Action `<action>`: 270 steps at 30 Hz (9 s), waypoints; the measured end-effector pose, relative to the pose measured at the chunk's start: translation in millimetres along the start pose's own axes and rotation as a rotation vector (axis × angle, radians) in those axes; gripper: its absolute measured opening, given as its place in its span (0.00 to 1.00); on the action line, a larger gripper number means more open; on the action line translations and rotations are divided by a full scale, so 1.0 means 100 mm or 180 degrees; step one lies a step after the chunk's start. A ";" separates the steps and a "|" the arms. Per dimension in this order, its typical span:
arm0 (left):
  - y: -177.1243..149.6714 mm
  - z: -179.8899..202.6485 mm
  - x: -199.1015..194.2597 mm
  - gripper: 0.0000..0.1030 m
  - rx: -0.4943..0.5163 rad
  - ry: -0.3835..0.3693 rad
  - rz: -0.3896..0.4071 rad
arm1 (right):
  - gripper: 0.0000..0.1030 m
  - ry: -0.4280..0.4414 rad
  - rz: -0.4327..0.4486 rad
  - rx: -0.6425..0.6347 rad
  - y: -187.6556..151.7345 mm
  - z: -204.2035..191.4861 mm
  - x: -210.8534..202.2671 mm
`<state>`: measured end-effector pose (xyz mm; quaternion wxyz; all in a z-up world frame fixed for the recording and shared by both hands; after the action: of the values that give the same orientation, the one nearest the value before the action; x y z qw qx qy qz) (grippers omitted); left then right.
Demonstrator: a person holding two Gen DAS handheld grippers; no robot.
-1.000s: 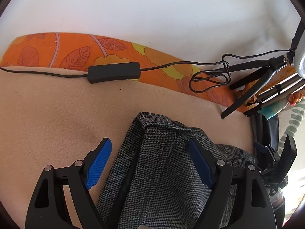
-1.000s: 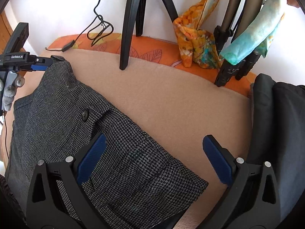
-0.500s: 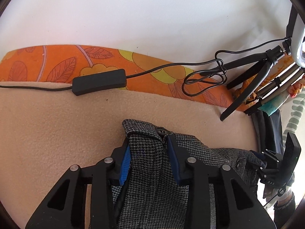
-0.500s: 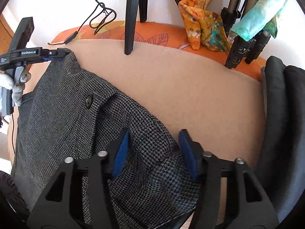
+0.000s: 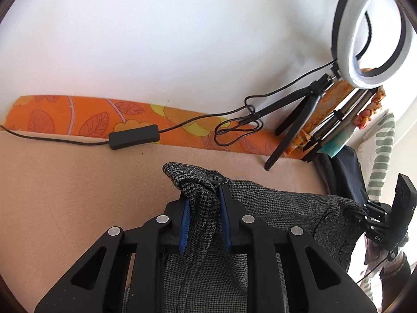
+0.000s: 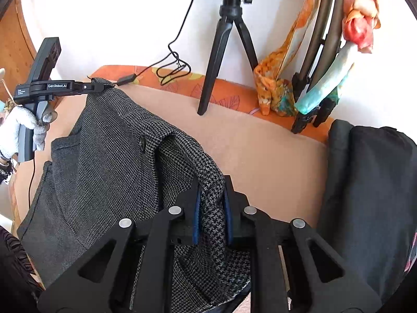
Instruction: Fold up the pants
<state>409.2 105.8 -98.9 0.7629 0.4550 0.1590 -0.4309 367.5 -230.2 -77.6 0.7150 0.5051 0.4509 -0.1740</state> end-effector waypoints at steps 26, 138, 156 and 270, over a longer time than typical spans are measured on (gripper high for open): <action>-1.36 0.92 -1.70 0.14 0.0335 -0.0186 0.0609 | 0.13 -0.0317 0.0693 -0.0558 -0.91 -0.95 -1.75; -3.36 1.86 -0.63 0.08 0.1947 -0.0714 -0.1202 | 0.69 0.0745 -0.0200 0.1834 -1.86 0.43 -0.27; -3.35 1.70 -0.65 0.11 0.1700 -0.0824 -0.1251 | 0.24 0.0094 -0.0153 0.1114 -1.65 0.18 -0.40; -2.27 1.53 -0.22 0.31 0.1183 0.0336 -0.0380 | 0.19 0.0697 0.0013 0.2568 -2.91 -0.24 -1.40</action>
<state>192.0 -58.7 -129.8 0.6295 0.5997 0.1432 -0.4729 76.9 -363.3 -129.3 0.4081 0.7611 0.4190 -0.2805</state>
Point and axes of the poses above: each gripper's, at about its wrist camera, not at the fingertips, and x roughly the way its jaws point, z to its right, y to its top, the point moved 5 cm from there along x, roughly the way its jaws point, and after that the axes turned 10 degrees about -y, right-handed, at the moved point
